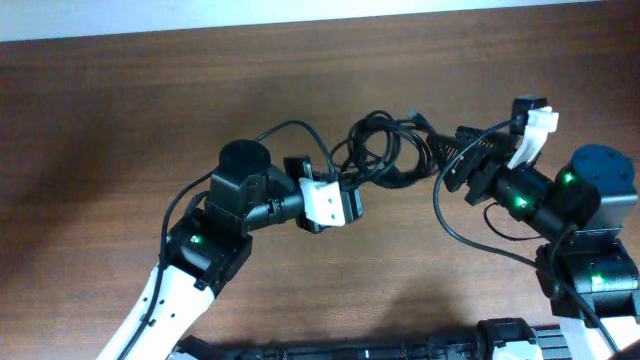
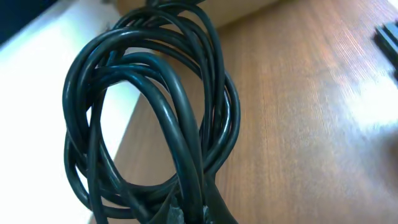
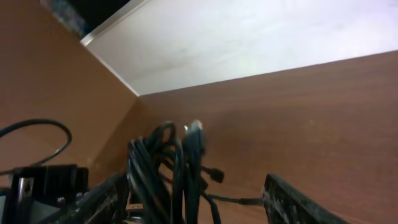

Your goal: Untangle cables

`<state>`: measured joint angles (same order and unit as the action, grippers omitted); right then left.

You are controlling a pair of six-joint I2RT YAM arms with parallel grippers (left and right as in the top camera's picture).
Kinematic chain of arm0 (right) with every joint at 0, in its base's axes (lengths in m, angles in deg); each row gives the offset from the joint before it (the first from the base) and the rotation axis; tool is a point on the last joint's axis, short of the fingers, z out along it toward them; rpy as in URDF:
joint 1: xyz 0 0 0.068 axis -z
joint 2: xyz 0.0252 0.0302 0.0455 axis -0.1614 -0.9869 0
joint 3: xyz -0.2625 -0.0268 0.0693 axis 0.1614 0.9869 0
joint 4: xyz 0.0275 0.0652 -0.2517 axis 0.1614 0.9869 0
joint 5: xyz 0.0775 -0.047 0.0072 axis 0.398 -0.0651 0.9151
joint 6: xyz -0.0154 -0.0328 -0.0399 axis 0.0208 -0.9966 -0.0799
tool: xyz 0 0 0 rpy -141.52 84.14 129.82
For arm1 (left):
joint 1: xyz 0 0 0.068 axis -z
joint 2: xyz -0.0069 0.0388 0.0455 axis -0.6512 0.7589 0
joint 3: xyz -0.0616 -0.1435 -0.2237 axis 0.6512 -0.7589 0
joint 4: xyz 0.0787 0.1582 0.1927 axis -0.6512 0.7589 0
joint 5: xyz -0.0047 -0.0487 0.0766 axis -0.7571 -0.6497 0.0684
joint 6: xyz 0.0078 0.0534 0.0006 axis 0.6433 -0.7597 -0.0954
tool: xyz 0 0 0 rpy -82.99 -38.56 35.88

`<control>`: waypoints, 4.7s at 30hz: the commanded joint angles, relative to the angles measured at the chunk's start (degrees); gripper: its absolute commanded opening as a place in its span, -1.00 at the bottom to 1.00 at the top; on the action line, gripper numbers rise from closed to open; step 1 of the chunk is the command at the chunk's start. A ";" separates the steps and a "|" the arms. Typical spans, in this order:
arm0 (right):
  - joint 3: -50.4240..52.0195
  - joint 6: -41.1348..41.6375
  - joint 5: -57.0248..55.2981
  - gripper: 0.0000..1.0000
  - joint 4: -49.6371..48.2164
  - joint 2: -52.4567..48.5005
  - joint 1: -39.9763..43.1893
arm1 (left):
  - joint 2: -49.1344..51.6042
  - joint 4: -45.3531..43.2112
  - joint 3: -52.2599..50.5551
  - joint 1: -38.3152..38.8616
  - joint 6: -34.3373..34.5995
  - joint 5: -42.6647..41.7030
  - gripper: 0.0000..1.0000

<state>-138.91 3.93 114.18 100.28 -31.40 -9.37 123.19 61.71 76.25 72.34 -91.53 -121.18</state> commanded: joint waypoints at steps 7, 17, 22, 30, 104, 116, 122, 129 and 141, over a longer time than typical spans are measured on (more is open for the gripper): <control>-1.44 -2.25 3.19 0.21 0.24 0.48 0.15 | -0.24 -1.18 0.02 -0.24 -8.31 -3.52 -1.00; -1.44 -2.27 3.89 -0.03 1.55 0.48 0.15 | -0.24 -2.19 0.02 -0.24 -8.26 0.11 -1.00; -1.44 -2.43 5.35 -0.12 1.90 0.48 0.15 | -0.24 -2.45 0.02 -0.24 -7.34 1.95 -1.00; -1.44 -2.43 5.38 -0.55 2.16 0.48 0.15 | -0.24 -5.64 0.02 -0.24 -2.60 1.92 -1.00; -1.44 12.96 -11.39 0.56 1.14 0.48 0.15 | -0.35 -0.92 0.02 -0.24 38.42 25.73 -1.00; -1.44 -10.12 -1.07 0.50 1.07 0.48 0.15 | -0.35 -1.77 0.02 -0.24 5.88 8.66 -1.00; -1.44 -14.47 2.14 0.47 1.09 0.48 0.15 | -0.35 -1.75 0.02 -0.24 -2.54 0.94 -1.00; -1.44 -18.73 5.20 0.21 1.29 0.48 0.15 | -0.44 -1.77 0.02 -0.24 -7.54 -2.51 -1.00; -1.44 -23.91 7.76 0.03 5.14 0.48 0.15 | -4.92 -1.81 0.02 -5.25 -8.28 -4.57 -1.00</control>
<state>-139.22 -18.43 120.52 104.96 -31.36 -9.30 120.82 60.36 76.04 68.84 -98.74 -124.06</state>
